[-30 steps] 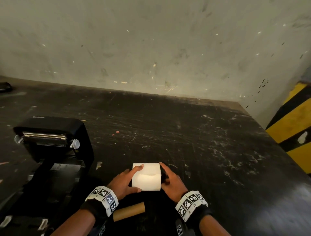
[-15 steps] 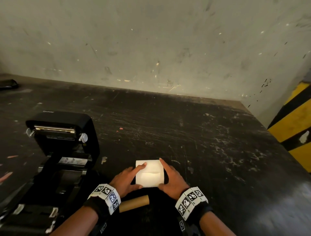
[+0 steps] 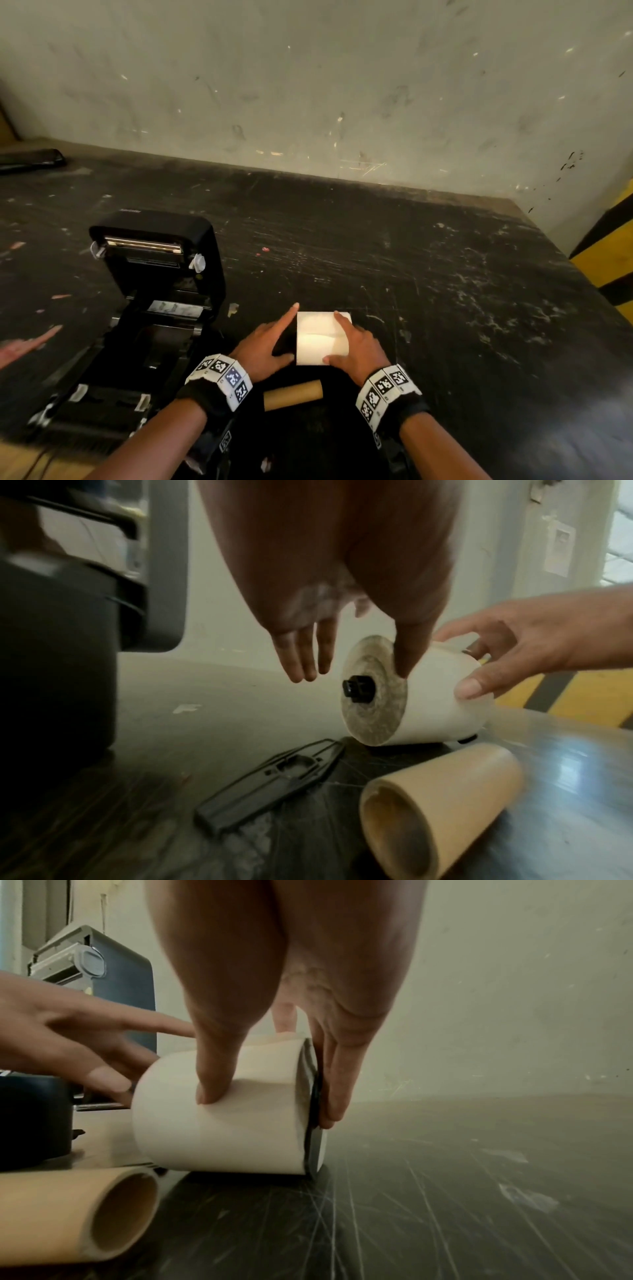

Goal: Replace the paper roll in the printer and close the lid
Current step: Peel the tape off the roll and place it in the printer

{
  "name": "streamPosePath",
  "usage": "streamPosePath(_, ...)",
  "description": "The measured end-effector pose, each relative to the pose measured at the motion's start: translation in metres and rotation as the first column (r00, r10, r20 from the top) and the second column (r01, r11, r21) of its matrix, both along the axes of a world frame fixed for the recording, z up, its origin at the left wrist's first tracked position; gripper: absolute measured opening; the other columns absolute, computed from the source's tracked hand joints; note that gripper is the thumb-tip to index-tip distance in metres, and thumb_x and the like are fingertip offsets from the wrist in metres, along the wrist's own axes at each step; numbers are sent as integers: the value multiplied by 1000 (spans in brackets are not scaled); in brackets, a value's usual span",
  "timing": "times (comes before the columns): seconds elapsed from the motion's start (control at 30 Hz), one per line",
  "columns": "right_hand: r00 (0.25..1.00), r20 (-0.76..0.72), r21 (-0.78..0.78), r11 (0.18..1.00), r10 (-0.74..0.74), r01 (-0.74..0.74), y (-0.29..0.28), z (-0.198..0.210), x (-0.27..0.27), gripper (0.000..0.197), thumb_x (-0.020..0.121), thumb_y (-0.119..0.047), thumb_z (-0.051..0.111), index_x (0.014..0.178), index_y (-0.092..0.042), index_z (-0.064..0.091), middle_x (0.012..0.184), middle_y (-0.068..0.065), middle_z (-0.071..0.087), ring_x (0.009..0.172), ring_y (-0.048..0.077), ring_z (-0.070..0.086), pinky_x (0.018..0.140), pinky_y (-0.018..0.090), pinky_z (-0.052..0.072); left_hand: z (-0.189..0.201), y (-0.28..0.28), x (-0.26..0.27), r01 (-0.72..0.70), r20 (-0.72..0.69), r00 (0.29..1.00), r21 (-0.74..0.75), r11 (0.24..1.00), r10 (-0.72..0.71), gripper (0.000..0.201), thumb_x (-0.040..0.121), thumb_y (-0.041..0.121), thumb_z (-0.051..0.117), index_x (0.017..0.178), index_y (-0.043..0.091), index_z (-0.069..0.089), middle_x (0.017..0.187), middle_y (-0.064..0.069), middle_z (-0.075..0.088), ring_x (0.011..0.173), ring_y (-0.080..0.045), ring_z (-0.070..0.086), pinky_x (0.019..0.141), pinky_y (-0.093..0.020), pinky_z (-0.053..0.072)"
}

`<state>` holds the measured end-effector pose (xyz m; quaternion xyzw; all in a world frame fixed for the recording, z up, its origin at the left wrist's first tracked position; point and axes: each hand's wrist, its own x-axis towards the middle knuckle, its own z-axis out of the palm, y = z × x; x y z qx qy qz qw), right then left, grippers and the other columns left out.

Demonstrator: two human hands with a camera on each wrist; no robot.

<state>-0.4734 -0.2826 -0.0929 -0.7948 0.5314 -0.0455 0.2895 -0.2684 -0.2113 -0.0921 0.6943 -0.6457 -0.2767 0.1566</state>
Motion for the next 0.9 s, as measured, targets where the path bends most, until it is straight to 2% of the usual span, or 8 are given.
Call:
streamPosePath(0.07, 1000, 4, -4, 1000, 1, -1, 0, 0, 0, 90, 76, -42, 71, 144, -41, 12, 137, 12, 47, 120, 32, 49, 102, 46, 44, -1, 4, 13, -125, 42, 991, -40, 991, 127, 77, 81, 18, 62, 144, 35, 20, 143, -7, 45, 131, -26, 41, 107, -45, 38)
streamPosePath(0.17, 1000, -2, -1, 1000, 0, 0, -3, 2, -1, 90, 75, -42, 72, 144, -40, 13, 135, 12, 49, 119, 31, 51, 101, 45, 44, -4, 8, 27, -192, 176, 968, 61, 980, 178, 46, 79, 18, 64, 123, 24, 55, 122, -10, 62, 112, -27, 59, 96, -38, 48)
streamPosePath(0.33, 1000, 3, 8, 1000, 1, -1, -3, 4, -3, 88, 77, -42, 70, 144, -40, 13, 137, 12, 47, 121, 31, 50, 102, 46, 43, -14, 14, 28, -239, 297, 939, 207, 949, 172, 56, 72, 36, 76, 121, 21, 54, 124, -9, 57, 111, -26, 58, 95, -38, 48)
streamPosePath(0.53, 1000, -20, -13, 1000, -6, 6, -2, 3, -3, 88, 77, -43, 70, 144, -42, 12, 136, 14, 47, 121, 32, 49, 101, 45, 43, -27, 14, 23, -248, 378, 913, 208, 946, 156, 49, 78, 26, 71, 121, 15, 51, 130, -12, 50, 117, -31, 53, 96, -40, 47)
streamPosePath(0.67, 1000, -29, -7, 1000, -2, 1, -2, 4, -3, 89, 77, -45, 69, 144, -43, 11, 136, 14, 47, 120, 33, 49, 101, 45, 43, -30, 13, 27, -251, 299, 936, 203, 946, 185, 47, 74, 24, 73, 115, 11, 52, 123, -14, 56, 111, -32, 57, 91, -39, 50)
streamPosePath(0.73, 1000, -30, -7, 1000, 1, -1, -3, 5, -3, 88, 77, -45, 69, 144, -42, 12, 136, 14, 46, 121, 32, 49, 101, 45, 43, -29, 13, 29, -262, 275, 940, 196, 945, 203, 39, 71, 25, 75, 103, 14, 56, 117, -13, 59, 105, -31, 60, 85, -36, 51)
streamPosePath(0.8, 1000, -28, -7, 1000, 3, -3, -4, 6, -3, 88, 77, -45, 69, 144, -41, 12, 138, 13, 45, 122, 31, 48, 101, 45, 43, -29, 11, 32, -286, 233, 941, 169, 943, 244, 27, 68, 24, 77, 82, 22, 54, 108, -9, 61, 99, -28, 62, 78, -32, 49)
streamPosePath(0.9, 1000, -20, -1, 1000, 8, -8, -4, 7, -3, 88, 78, -44, 69, 144, -41, 12, 139, 12, 46, 122, 30, 49, 101, 44, 44, -28, 6, 33, -321, 113, 944, 110, 941, 309, 36, 69, 18, 79, 61, 30, 46, 90, -2, 57, 93, -24, 63, 77, -30, 49)
